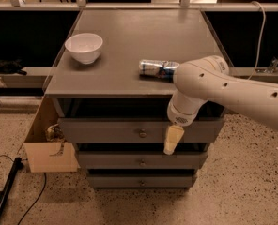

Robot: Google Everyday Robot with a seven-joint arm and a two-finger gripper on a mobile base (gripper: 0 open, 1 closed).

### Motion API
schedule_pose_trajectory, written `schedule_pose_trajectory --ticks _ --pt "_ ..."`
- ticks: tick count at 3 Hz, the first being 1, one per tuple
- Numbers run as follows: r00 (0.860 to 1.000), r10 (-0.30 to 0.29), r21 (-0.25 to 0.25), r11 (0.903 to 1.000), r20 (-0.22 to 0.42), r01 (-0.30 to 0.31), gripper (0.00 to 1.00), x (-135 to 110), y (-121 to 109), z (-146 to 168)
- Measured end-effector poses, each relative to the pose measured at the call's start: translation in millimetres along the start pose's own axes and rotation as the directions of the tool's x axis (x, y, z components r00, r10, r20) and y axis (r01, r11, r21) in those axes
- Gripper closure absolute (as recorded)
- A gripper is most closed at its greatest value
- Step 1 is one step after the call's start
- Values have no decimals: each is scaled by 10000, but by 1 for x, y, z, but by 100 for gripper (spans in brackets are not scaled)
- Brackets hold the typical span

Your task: Open top drawer

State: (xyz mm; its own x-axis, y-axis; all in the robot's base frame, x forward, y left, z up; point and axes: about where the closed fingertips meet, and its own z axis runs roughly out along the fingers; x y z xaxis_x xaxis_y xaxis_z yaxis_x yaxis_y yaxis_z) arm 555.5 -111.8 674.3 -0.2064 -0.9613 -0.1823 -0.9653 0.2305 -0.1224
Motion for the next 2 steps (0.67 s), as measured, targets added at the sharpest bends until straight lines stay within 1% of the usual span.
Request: schedule_pose_trajectory --ticks 1,2 --pt "9999 93 -366 9993 -144 -98 0 -2 8 39" --pt "9999 93 -366 9993 -144 -98 0 -2 8 39"
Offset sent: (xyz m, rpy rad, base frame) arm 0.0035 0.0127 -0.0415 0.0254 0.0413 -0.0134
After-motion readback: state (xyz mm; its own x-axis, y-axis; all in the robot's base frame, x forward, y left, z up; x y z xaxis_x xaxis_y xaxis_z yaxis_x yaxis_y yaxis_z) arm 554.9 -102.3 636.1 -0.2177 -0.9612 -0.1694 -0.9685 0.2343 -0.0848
